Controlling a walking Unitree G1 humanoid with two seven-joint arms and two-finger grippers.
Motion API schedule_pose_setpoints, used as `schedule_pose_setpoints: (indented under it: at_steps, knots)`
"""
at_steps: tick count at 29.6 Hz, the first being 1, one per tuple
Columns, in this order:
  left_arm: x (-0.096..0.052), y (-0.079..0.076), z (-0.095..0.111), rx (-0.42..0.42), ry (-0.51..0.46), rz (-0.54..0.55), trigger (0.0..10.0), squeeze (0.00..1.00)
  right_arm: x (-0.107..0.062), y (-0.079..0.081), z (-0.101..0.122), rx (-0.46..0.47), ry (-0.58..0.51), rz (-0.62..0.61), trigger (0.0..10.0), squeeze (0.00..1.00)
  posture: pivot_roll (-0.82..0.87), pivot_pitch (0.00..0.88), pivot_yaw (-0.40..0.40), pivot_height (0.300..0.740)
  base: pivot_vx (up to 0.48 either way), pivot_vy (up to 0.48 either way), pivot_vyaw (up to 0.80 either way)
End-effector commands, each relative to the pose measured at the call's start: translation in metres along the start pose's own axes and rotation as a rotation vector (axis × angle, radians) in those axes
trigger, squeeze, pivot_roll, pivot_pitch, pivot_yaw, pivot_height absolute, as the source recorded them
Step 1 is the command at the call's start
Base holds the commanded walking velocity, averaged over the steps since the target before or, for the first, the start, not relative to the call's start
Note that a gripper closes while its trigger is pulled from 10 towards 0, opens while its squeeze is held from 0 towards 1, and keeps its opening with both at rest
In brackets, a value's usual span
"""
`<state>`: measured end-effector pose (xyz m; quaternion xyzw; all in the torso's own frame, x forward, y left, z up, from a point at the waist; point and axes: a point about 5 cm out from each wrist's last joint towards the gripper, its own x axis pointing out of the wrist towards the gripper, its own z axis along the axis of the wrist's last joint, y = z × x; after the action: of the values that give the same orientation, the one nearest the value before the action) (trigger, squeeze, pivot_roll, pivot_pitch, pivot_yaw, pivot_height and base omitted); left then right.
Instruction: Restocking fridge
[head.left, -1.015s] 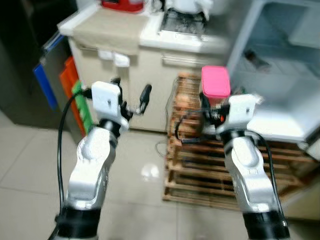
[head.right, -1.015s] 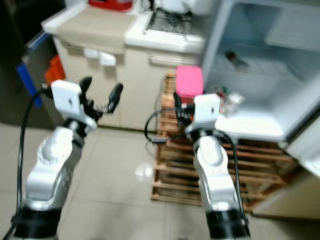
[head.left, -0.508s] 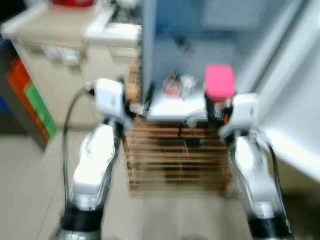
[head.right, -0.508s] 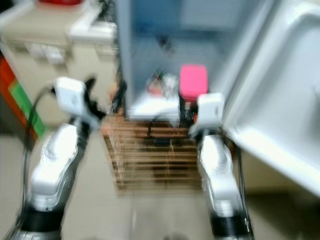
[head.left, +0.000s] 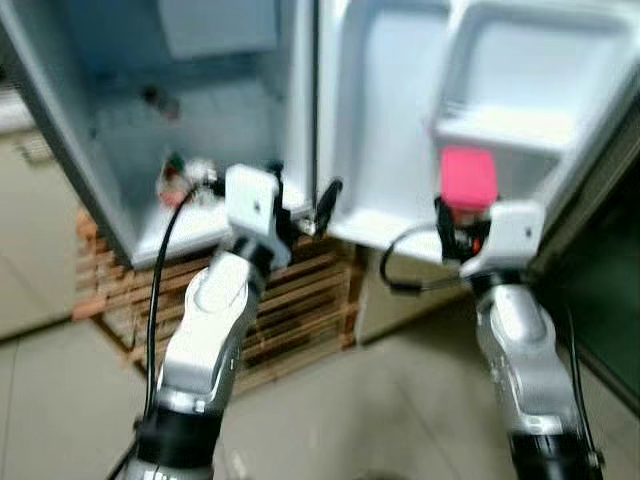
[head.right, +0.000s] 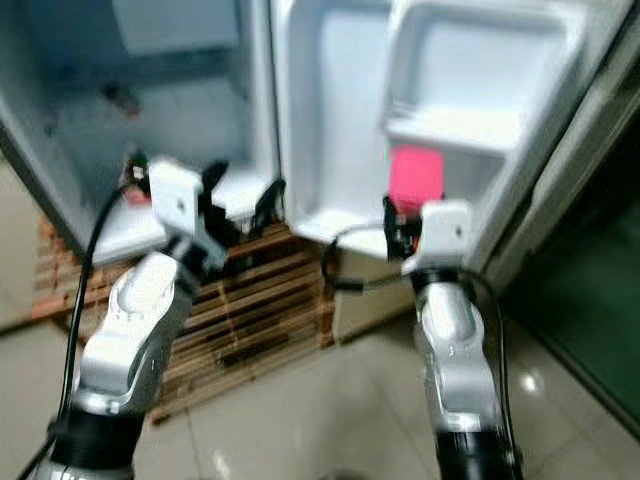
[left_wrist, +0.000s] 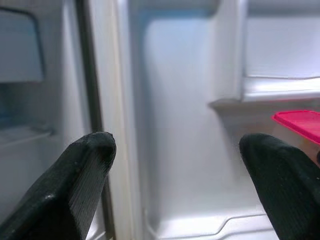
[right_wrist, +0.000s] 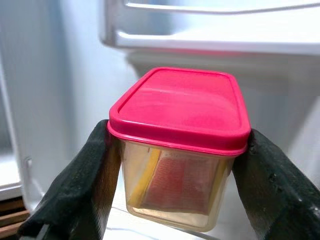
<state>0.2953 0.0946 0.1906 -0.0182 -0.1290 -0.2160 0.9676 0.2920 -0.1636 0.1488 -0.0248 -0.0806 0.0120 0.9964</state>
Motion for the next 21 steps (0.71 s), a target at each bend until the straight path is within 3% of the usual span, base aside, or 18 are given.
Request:
schedule_pose_setpoints:
  at_steps: [1, 21]
  knots:
    - [0.0005, 0.0051, 0.0007, 0.018, 0.003, 0.019, 10.0, 0.00, 0.0043, 0.0045, 0.0035, 0.004, -0.015, 0.015, 0.0, 0.00, -0.07, 0.000, -0.014, 0.740, 0.000, 0.000, 0.00]
    - [-0.0011, 0.0055, 0.0011, 0.032, 0.011, 0.025, 10.0, 0.00, 0.0076, 0.0091, 0.0006, -0.035, 0.000, 0.085, 0.0, 0.00, -0.07, 0.000, -0.010, 0.740, 0.000, 0.000, 0.00]
